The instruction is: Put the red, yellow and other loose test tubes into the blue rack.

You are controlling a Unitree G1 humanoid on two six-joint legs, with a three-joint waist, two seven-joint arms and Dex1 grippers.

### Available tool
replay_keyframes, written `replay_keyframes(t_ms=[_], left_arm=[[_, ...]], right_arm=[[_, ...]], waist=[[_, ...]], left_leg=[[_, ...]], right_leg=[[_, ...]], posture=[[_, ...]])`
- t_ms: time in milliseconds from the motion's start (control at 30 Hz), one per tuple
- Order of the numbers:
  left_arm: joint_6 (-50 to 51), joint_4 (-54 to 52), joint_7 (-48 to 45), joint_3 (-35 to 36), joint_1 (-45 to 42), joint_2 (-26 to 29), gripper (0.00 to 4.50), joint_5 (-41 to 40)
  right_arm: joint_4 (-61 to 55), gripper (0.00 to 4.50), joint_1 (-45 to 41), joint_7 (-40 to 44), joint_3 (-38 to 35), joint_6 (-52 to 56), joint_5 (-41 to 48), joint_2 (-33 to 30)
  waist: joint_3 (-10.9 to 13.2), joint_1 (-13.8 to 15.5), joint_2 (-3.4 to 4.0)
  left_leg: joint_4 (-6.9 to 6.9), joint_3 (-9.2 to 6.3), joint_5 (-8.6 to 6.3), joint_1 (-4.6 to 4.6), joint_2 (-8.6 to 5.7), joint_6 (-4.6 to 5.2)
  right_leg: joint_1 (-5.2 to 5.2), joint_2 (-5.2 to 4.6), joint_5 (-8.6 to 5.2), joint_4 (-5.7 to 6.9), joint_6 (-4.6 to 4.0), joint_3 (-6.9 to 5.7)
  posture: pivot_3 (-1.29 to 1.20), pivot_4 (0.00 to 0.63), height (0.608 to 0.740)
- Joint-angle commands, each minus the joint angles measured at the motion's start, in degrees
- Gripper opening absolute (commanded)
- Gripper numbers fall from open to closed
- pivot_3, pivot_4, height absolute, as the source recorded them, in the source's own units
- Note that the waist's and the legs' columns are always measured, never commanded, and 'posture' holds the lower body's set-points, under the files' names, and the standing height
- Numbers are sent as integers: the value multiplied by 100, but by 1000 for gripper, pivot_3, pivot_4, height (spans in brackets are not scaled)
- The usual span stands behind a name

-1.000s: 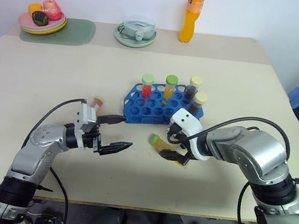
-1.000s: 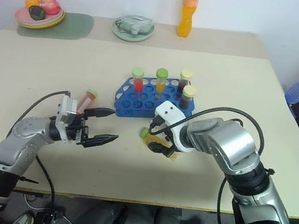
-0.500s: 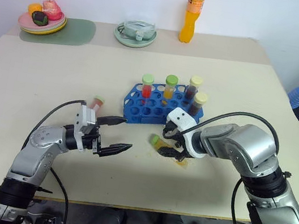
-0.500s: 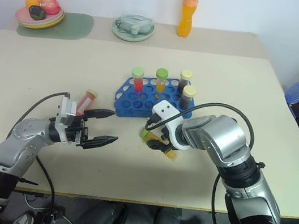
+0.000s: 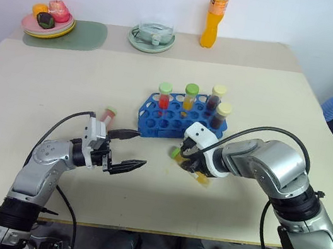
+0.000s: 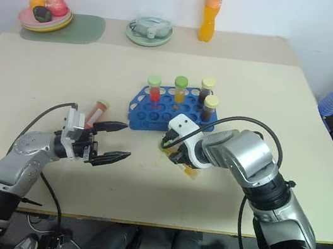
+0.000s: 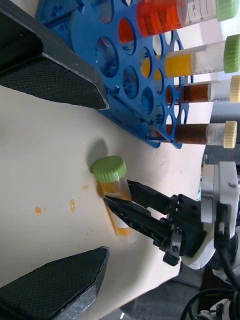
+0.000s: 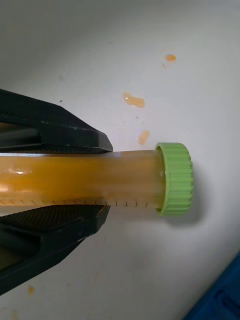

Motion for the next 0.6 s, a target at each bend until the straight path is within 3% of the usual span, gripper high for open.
replay_keyframes(t_ms=[33,133,267,600], left_arm=[[-89,66,-8,95,-84,-52,4500,-68],[-97,198,-11,111,-198,-120,4500,-95],[-142,337,-60,112,-320,-166,4500,-57],[-160,472,-26,111,-540,-307,4500,-64]], right_arm=[[-441,771,276,734,-191,-1011,168,-410],[-584,771,893,1783,-711,-2640,367,-552],[-504,771,1242,2134,-1239,-3655,511,-236],[174,771,1643,1518,-1662,-6290,-360,1253]], waist=[[0,-3,0],[0,-21,-1],[0,-39,-1],[-1,-13,-3]], left_leg=[[0,0,0,-1,-1,0],[-5,0,0,0,2,1],[-3,4,0,4,3,0],[-1,0,0,6,2,-1]], right_leg=[[0,0,0,-1,0,0],[0,2,0,-6,0,-4],[0,2,0,-2,1,-2],[3,3,0,2,1,-3]], posture=[[0,150,740],[0,150,740],[0,150,740],[0,150,740]])
